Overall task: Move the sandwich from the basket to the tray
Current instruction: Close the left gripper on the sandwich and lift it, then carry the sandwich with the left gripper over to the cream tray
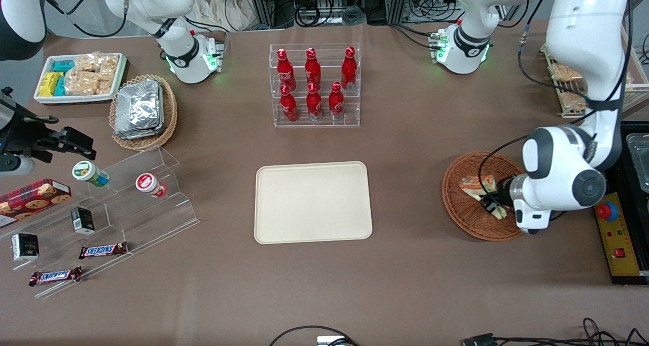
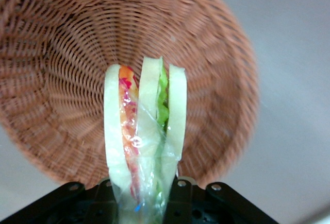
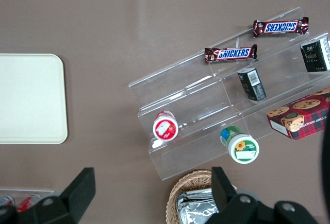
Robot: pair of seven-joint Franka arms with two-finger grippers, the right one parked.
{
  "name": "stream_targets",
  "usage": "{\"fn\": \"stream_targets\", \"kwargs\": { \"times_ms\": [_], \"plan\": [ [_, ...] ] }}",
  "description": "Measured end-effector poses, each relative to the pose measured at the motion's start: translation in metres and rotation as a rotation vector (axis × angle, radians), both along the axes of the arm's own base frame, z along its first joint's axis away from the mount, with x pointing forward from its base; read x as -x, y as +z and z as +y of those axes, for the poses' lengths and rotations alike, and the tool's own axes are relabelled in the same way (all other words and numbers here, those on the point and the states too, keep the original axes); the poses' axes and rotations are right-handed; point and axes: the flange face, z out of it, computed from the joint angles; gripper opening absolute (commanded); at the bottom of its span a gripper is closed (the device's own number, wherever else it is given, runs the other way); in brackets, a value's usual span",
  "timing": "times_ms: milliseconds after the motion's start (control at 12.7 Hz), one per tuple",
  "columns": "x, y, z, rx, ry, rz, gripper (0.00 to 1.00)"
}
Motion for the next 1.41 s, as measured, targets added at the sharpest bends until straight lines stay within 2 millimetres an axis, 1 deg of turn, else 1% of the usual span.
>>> {"fn": "stream_targets", "kwargs": {
  "times_ms": [157, 236, 314, 393, 550, 629, 707, 786, 943, 1021, 1179, 1336, 1414],
  "plan": [
    [-0.003, 0.05, -0.016, 0.031, -0.096, -0.013, 0.0],
    [-0.005, 0.07, -0.028, 0.047, -0.142, -0.018, 0.0],
    [-0.006, 0.088, -0.046, 0.063, -0.185, -0.026, 0.0],
    [-0.007, 0.103, -0.069, 0.081, -0.231, -0.041, 0.0],
    [-0.004, 0.121, -0.118, 0.126, -0.339, -0.077, 0.0],
    [-0.002, 0.123, -0.14, 0.151, -0.396, -0.086, 0.0],
    [-0.001, 0.12, -0.159, 0.178, -0.456, -0.087, 0.0],
    [0.001, 0.112, -0.176, 0.208, -0.521, -0.081, 0.0],
    [0.0, 0.089, -0.203, 0.266, -0.614, -0.059, 0.0],
    [0.0, 0.076, -0.216, 0.294, -0.642, -0.045, 0.0],
    [0.003, 0.048, -0.25, 0.335, -0.693, -0.014, 0.0],
    [0.009, 0.016, -0.285, 0.33, -0.742, -0.008, 0.0],
    [0.012, -0.001, -0.296, 0.329, -0.755, -0.002, 0.0]
  ]
}}
